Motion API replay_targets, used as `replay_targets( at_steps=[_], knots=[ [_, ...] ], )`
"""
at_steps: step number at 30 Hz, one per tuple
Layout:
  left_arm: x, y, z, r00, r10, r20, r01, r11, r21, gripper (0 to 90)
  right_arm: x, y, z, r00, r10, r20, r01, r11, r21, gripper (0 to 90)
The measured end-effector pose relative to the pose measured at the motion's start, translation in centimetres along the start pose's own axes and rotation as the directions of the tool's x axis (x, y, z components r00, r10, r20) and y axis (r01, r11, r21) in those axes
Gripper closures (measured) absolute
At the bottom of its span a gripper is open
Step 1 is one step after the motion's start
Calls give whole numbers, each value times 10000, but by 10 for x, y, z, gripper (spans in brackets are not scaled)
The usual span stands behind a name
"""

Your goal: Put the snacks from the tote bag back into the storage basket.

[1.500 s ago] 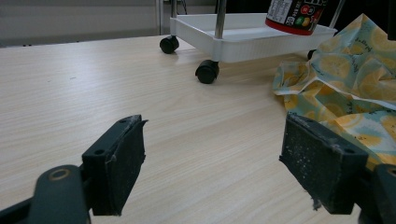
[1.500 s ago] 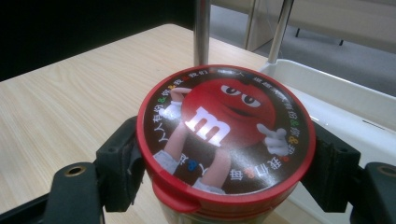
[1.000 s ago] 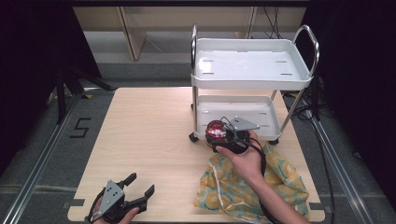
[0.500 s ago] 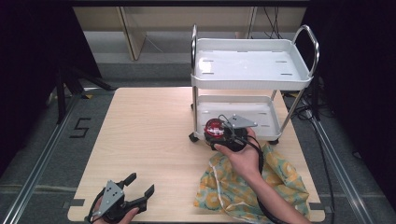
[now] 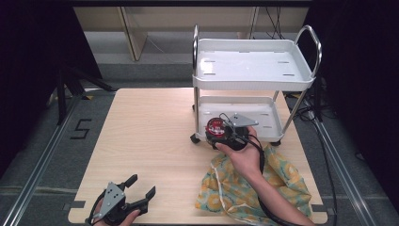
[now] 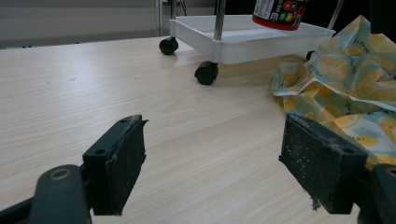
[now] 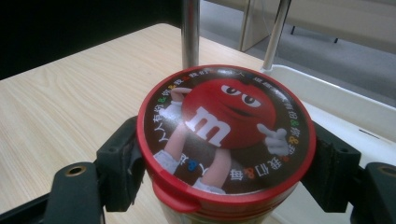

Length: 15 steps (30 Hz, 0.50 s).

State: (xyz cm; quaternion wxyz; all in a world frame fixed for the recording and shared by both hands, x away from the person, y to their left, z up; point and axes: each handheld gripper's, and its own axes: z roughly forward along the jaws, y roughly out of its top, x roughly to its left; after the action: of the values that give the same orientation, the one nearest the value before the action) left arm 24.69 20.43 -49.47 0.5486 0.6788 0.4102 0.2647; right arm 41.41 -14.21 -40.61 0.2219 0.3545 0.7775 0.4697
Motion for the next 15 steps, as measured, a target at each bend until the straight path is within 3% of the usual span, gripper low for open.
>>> replay_targets(
  at_steps=[4,5,7,10,13,15],
  knots=[
    [0,0,0,10000,3,4,-3,10000,11,212,-1,2,3,9999,-84,-76,84,10000,-20,266],
    [0,0,0,10000,-4,0,4,10000,9,212,1,2,2,9999,145,36,-145,9998,104,266],
    [0,0,0,10000,-4,5,4,10000,-10,212,-1,3,4,9999,-120,11,120,9999,16,266],
    [1,0,0,10000,68,-54,-68,10000,-11,213,0,4,5,10000,88,23,-88,9999,70,266],
    [0,0,-1,10000,18,-24,-18,10000,-15,213,-1,5,6,9999,-98,35,98,10000,-4,266],
    [-1,0,-1,9999,-87,-97,87,10000,-9,213,0,6,7,9999,106,29,-106,9999,50,266]
  ],
)
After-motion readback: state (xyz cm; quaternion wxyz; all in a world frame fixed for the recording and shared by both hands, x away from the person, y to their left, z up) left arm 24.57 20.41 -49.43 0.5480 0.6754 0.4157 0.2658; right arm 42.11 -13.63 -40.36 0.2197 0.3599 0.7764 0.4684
